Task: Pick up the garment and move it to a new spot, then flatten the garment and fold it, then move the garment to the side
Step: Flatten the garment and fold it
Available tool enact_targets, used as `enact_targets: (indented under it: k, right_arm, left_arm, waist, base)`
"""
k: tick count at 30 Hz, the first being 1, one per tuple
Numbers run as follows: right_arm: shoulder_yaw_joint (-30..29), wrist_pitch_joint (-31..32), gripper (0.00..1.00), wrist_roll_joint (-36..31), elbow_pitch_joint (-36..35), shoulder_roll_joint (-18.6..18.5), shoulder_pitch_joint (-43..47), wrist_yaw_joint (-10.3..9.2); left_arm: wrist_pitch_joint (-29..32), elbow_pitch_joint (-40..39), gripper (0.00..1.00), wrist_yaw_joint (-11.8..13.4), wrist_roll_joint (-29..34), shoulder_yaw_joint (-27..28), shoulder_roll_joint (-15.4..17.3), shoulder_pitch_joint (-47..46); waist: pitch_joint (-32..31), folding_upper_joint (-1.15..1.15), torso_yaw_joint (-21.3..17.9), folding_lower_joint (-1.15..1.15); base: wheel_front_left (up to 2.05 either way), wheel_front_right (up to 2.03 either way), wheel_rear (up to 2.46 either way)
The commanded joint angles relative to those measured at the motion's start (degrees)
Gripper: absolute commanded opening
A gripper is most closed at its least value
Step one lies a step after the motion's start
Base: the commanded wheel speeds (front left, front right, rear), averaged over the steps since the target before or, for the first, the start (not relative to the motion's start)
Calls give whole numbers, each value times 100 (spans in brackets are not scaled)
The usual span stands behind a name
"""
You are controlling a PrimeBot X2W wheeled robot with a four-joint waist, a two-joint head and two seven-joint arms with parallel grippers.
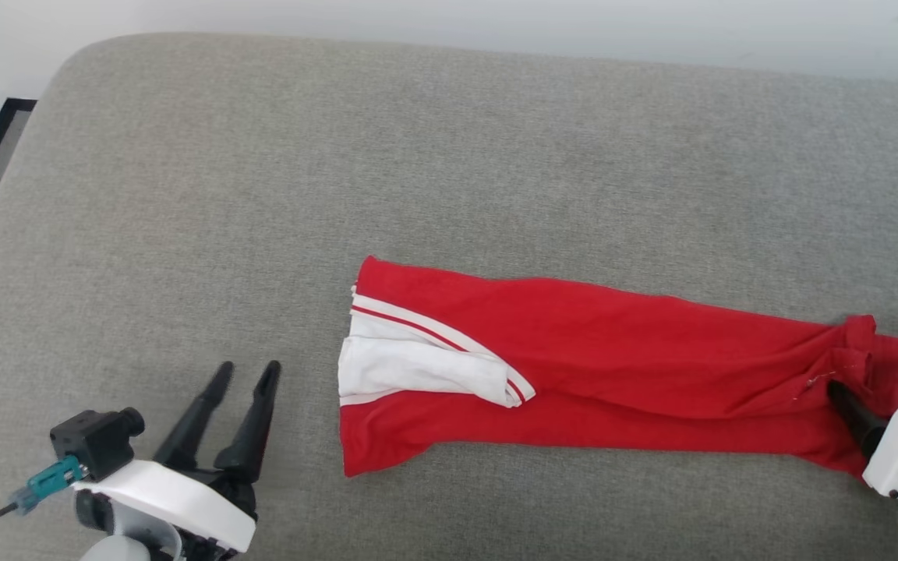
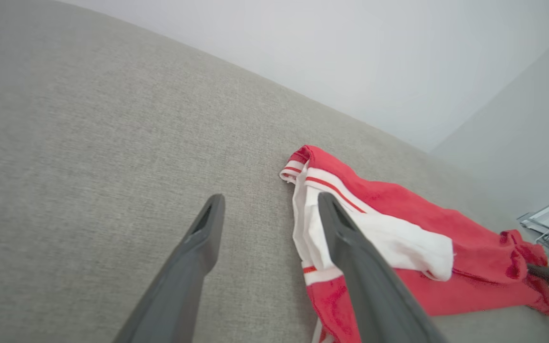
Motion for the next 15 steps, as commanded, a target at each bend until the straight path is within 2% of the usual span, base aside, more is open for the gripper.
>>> enact_targets:
  k: [1, 7, 10, 13, 14, 15]
  right_arm:
    - [-14, 46, 100, 55, 117, -6, -62, 0]
    - [-161, 156, 100, 117, 499, 18, -122, -2]
    - [-225, 211, 100, 112, 698, 38, -158, -8]
    - [-232, 294, 100, 52, 896, 84, -186, -15]
    - [-238, 310, 76, 28, 957, 100, -197, -15]
    - [-235, 330, 47, 2, 1014, 111, -218, -15]
  left_arm:
    - [-26, -5, 100, 4, 362, 224, -97, 102]
    - [-26, -101, 100, 4, 2244, 1079, -436, 304]
    - [-27, -197, 100, 4, 2946, 1419, -680, 416]
    - [-26, -308, 100, 5, 3393, 1647, -891, 494]
    - [-27, -339, 100, 5, 3448, 1663, -951, 524]
    - [-26, -357, 100, 5, 3513, 1675, -1004, 544]
  waist:
    - [-4, 0, 47, 0]
    - [16, 0, 118, 0]
    - [17, 0, 129, 0]
    - [20, 0, 135, 0]
    - [20, 0, 137, 0]
    - [20, 0, 141, 0]
  base:
    - [0, 0, 0]
    - [0, 0, 0]
    - [0, 0, 0]
    - [0, 0, 0]
    - [0, 0, 0]
    - [0, 0, 0]
